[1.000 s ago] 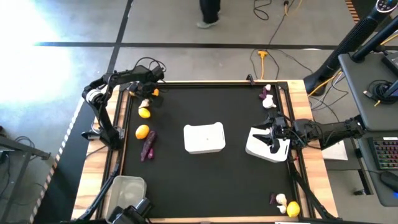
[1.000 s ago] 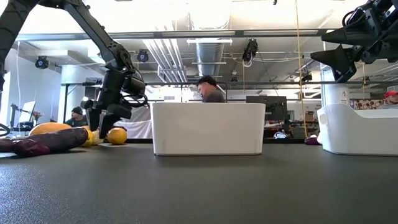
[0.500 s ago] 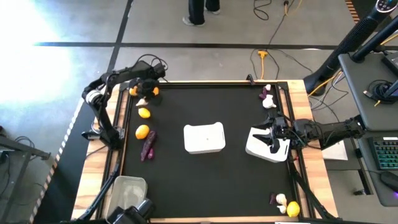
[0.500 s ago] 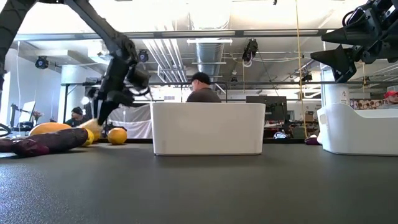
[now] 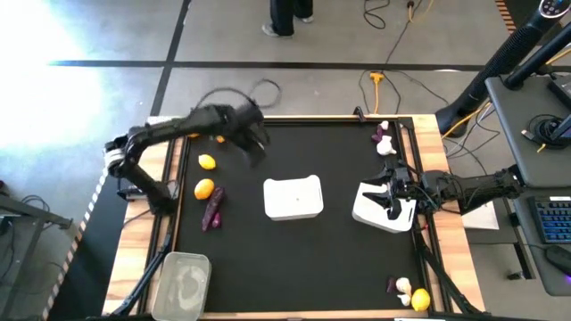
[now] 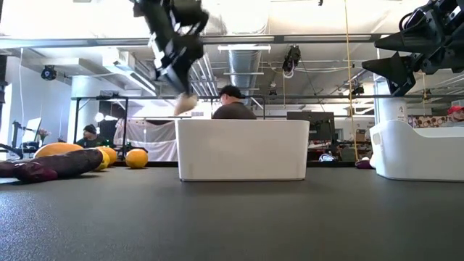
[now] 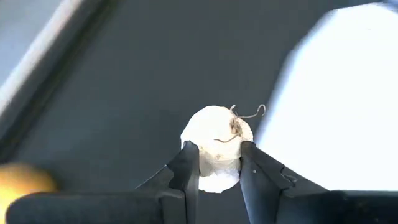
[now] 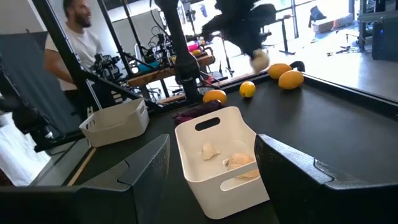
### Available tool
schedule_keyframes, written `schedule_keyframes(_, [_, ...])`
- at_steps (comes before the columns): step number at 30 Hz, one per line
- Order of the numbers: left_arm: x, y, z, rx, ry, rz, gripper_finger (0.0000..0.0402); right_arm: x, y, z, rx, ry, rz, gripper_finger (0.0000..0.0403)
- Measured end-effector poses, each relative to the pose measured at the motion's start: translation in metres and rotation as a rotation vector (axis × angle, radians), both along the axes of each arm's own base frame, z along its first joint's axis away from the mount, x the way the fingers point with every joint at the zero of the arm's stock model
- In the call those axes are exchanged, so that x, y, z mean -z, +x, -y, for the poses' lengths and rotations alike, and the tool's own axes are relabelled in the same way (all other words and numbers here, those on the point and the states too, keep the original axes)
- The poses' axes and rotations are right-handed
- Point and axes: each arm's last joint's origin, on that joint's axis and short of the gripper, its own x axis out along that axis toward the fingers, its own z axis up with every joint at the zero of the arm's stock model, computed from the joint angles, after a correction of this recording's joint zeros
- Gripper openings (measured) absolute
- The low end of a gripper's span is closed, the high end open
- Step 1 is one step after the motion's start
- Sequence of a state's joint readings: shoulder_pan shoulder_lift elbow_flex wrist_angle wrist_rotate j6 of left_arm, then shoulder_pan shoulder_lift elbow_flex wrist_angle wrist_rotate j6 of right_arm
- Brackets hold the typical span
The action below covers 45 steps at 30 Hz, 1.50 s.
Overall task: Sort produce into baskets
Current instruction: Put the garlic into the left white bin
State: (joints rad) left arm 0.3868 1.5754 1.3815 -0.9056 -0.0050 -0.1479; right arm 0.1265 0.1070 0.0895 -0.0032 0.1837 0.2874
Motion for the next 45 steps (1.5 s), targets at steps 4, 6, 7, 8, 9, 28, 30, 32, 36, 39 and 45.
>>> schedule_keyframes(4, [0.005, 0.033, 0.061, 0.191, -0.009, 0.150, 0.0074, 0.000, 0.000, 0.000, 0.000, 0.000, 0.000, 0.0228])
schedule_keyframes(6, [0.011, 0.045, 0.088, 0.265, 0.002, 0.180, 0.0074, 0.000, 0.000, 0.000, 0.000, 0.000, 0.000, 0.0228])
schedule_keyframes(7, [0.016, 0.050, 0.099, 0.289, 0.022, 0.180, 0.0074, 0.000, 0.000, 0.000, 0.000, 0.000, 0.000, 0.0228])
schedule_keyframes(8, [0.021, 0.055, 0.110, 0.302, 0.049, 0.170, 0.0074, 0.000, 0.000, 0.000, 0.000, 0.000, 0.000, 0.0228])
schedule_keyframes(9, [0.027, 0.058, 0.119, 0.310, 0.076, 0.151, 0.0074, 0.000, 0.000, 0.000, 0.000, 0.000, 0.000, 0.0228])
schedule_keyframes(28, [0.098, 0.082, 0.139, 0.174, 0.087, 0.133, 0.0147, 0.000, 0.000, 0.000, 0.000, 0.000, 0.000, 0.0228])
schedule_keyframes(30, [0.097, 0.082, 0.140, 0.173, 0.086, 0.145, 0.0154, 0.000, 0.000, 0.000, 0.000, 0.000, 0.000, 0.0228])
schedule_keyframes(32, [0.093, 0.083, 0.141, 0.182, 0.090, 0.167, 0.0159, 0.000, 0.000, 0.000, 0.000, 0.000, 0.000, 0.0228])
schedule_keyframes(36, [0.090, 0.084, 0.140, 0.158, 0.098, 0.201, 0.0170, 0.000, 0.000, 0.000, 0.000, 0.000, 0.000, 0.0228])
schedule_keyframes(39, [0.087, 0.084, 0.140, 0.139, 0.107, 0.216, 0.0178, 0.000, 0.000, 0.000, 0.000, 0.000, 0.000, 0.0228])
schedule_keyframes(45, [0.073, 0.075, 0.144, 0.153, 0.135, 0.243, 0.0185, 0.000, 0.000, 0.000, 0.000, 0.000, 0.000, 0.0228])
